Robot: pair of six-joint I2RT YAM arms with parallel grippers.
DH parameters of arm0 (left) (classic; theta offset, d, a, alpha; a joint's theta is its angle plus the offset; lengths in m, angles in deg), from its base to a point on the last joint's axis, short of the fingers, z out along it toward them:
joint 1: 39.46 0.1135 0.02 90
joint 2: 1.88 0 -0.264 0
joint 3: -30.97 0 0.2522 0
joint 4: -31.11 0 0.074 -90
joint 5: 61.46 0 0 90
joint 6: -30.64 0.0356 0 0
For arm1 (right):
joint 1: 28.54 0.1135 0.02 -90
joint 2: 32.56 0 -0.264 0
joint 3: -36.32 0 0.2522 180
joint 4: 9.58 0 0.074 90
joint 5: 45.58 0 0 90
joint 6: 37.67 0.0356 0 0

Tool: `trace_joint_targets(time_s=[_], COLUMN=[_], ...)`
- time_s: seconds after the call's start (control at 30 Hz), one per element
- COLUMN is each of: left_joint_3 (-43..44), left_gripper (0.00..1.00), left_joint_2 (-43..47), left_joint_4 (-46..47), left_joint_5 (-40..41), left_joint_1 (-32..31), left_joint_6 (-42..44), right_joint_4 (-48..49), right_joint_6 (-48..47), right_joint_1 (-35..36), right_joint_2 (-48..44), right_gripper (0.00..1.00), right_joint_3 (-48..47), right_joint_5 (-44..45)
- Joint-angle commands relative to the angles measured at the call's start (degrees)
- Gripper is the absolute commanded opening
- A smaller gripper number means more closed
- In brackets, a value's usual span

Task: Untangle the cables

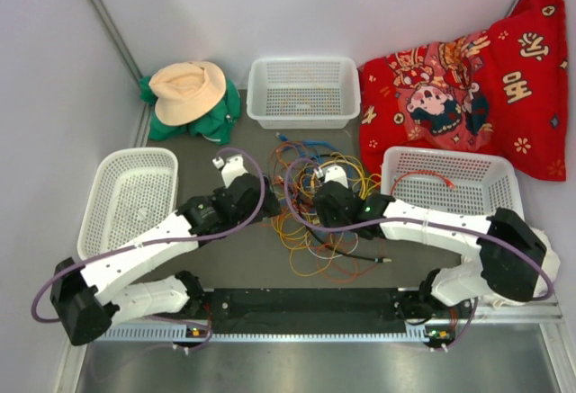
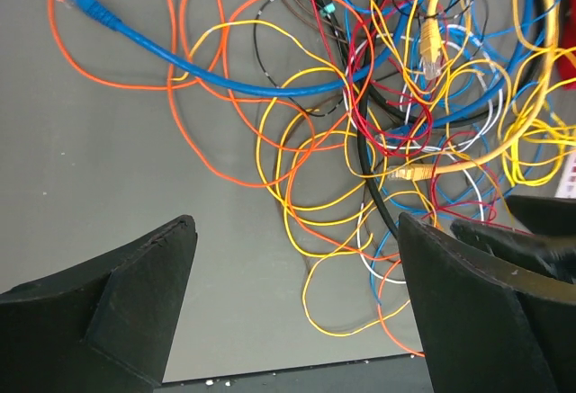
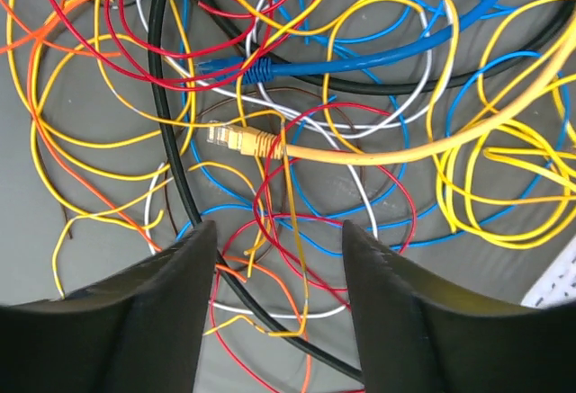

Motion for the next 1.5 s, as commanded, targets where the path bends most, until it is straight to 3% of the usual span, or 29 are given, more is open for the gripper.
trace_joint_targets(time_s=[0.0,0.1,0.13,0.2,0.27,0.4,0.47,0.73,1.1,1.27,1.4,1.47], left_joint_3=[-3.33,-5.00,-5.44,-5.62,-5.79,-6.76,-7.90,-7.73,-12.20,-12.91,-12.83,-12.91], left_gripper=[0.97,0.97,0.97,0.97,0.97,0.97,0.97,0.98,0.99,0.99,0.98,0.96], left_joint_2=[6.05,6.85,7.02,7.46,8.08,12.37,14.40,21.09,26.62,24.09,22.67,22.84], left_joint_4=[4.16,4.34,4.34,4.51,4.52,4.69,6.09,12.51,20.51,21.39,18.86,16.22], left_joint_5=[1.34,1.34,1.26,1.08,1.43,3.18,3.98,9.25,5.92,3.64,2.66,3.54], left_joint_1=[-0.16,-0.16,-0.16,-0.16,-0.16,-0.16,-0.16,-0.07,-0.16,-0.07,-0.07,-0.07], left_joint_6=[-1.43,-2.04,-2.22,-2.22,-2.22,-1.96,-0.74,6.21,7.19,5.78,3.77,2.45], right_joint_4=[3.17,2.12,1.94,0.54,-0.78,0.62,-1.74,-17.38,-20.48,-17.94,-7.69,-7.64], right_joint_6=[1.44,1.17,1.09,1.61,1.96,-1.80,-3.30,-10.87,-16.48,-19.83,-23.69,-19.17], right_joint_1=[-0.87,-1.31,-1.23,-1.31,-0.79,2.64,2.64,2.91,2.82,2.64,1.07,-3.40], right_joint_2=[1.78,5.38,6.00,6.10,3.56,-12.93,-15.25,-13.24,-8.15,-4.54,-3.75,-1.92], right_gripper=[0.52,0.36,0.19,0.00,0.00,0.00,0.00,0.00,0.00,0.00,0.00,0.00], right_joint_3=[-1.87,-3.63,-4.33,-5.39,-7.06,-9.42,-16.17,-46.65,-71.45,-75.18,-66.25,-65.51], right_joint_5=[-1.30,-1.22,-1.30,-0.09,1.76,9.41,10.03,6.87,4.84,7.47,10.12,5.33])
